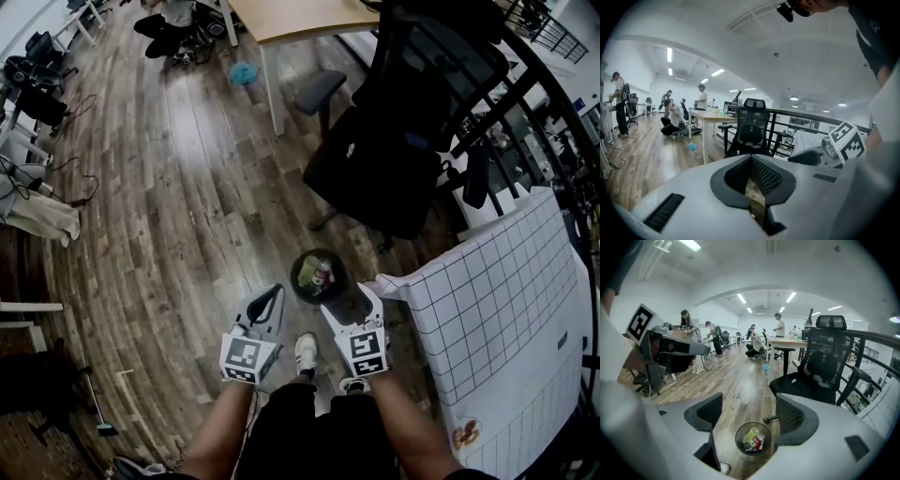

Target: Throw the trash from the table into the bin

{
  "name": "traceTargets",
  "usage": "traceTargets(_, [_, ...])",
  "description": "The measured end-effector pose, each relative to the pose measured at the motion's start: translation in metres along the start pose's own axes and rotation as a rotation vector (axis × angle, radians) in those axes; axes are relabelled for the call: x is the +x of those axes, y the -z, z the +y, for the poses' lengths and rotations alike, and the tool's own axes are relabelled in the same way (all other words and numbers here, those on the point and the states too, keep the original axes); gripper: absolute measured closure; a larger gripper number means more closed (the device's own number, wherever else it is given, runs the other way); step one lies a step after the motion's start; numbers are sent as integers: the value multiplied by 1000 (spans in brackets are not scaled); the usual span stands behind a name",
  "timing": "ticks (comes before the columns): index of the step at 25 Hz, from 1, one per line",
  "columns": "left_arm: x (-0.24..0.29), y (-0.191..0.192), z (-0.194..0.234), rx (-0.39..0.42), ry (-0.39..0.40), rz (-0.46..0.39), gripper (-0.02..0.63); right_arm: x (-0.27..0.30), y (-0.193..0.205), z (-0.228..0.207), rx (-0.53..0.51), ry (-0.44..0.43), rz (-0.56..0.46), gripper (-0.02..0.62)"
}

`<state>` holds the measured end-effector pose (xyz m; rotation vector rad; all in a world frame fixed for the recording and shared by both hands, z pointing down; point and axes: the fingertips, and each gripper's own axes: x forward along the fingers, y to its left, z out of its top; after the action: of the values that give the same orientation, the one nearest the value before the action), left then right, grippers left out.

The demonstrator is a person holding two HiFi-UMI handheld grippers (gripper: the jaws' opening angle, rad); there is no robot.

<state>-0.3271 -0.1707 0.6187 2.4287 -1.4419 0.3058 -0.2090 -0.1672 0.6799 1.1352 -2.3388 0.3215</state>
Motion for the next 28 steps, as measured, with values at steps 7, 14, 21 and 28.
traceTargets(7, [-34, -41, -14, 35, -10, -42, 586, -46, -58, 4, -43, 6, -114, 229])
traceTargets(14, [-48, -85, -39, 38, 6, -133, 586, -88, -114, -6, -65, 89, -274, 358])
traceTargets(21, [-56, -133, -69, 77, 61, -236, 586, -127, -152, -9, -76, 159, -401, 482])
traceTargets(28, [-72, -156, -90, 120, 88, -282, 586, -169, -184, -1, -76, 194, -523, 571])
